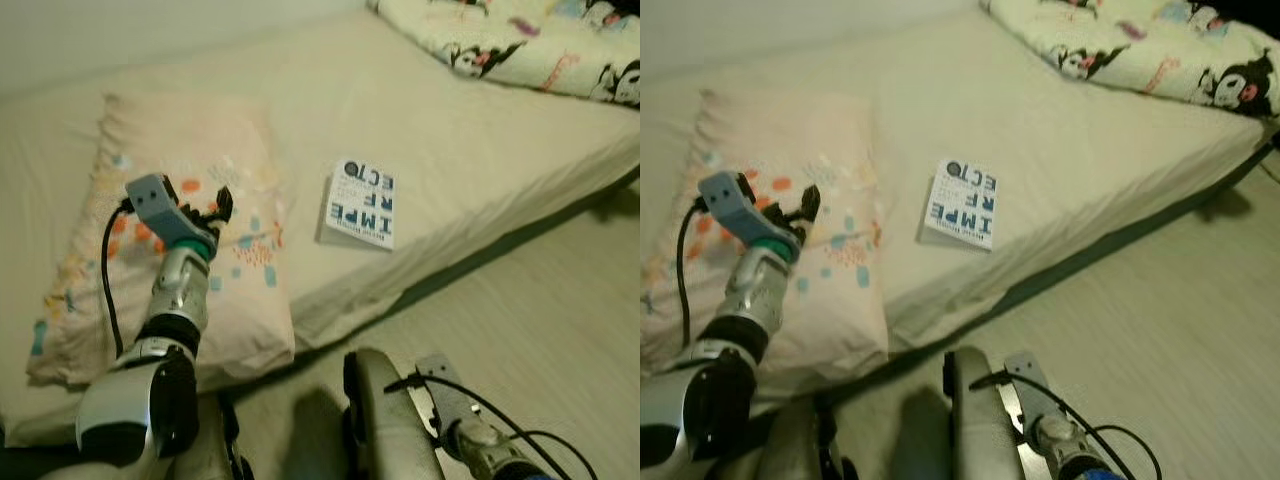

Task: Clean up the room

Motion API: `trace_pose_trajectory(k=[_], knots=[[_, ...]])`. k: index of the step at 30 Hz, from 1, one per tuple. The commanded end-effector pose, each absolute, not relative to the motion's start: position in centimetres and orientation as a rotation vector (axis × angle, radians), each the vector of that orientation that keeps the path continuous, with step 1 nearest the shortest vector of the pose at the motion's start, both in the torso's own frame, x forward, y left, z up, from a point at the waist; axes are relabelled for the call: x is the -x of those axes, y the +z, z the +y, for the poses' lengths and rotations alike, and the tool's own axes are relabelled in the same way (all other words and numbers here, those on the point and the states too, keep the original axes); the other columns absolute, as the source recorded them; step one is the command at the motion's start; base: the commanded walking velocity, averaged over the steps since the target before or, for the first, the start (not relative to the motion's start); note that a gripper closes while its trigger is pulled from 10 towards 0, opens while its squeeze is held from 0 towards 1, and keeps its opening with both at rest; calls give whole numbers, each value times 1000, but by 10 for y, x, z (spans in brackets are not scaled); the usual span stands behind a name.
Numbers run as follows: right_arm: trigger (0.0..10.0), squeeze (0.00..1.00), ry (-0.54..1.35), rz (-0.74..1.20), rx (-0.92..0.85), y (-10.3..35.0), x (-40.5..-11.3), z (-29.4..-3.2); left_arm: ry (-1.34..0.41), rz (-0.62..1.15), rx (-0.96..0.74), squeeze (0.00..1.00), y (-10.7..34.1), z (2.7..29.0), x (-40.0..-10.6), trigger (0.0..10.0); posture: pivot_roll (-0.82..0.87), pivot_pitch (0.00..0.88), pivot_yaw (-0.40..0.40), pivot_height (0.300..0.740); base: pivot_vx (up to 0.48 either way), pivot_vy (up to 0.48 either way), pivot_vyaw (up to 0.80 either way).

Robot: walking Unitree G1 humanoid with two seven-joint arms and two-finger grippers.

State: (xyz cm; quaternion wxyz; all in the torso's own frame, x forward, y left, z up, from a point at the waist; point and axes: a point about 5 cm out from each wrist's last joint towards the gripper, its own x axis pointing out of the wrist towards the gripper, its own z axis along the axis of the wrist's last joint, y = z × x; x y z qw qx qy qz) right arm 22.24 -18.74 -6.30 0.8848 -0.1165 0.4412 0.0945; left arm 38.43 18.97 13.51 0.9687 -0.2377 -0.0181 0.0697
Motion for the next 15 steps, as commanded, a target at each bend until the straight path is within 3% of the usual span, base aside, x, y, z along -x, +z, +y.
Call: trace_pose_trajectory(k=[1, 10, 15], knots=[[10000, 0, 272, 922, 208, -68, -218, -164, 238, -51, 518, 1000, 138, 209, -383, 10000, -100, 129, 44, 610, 0, 0, 0], [10000, 0, 276, 940, 206, -73, -208, -165, 380, -152, 479, 1000, 174, 251, -387, 10000, -128, 169, 59, 610, 0, 0, 0], [10000, 0, 267, 962, 192, -80, -194, -170, 414, -100, 376, 1000, 174, 273, -382, 10000, -154, 227, 74, 610, 0, 0, 0]])
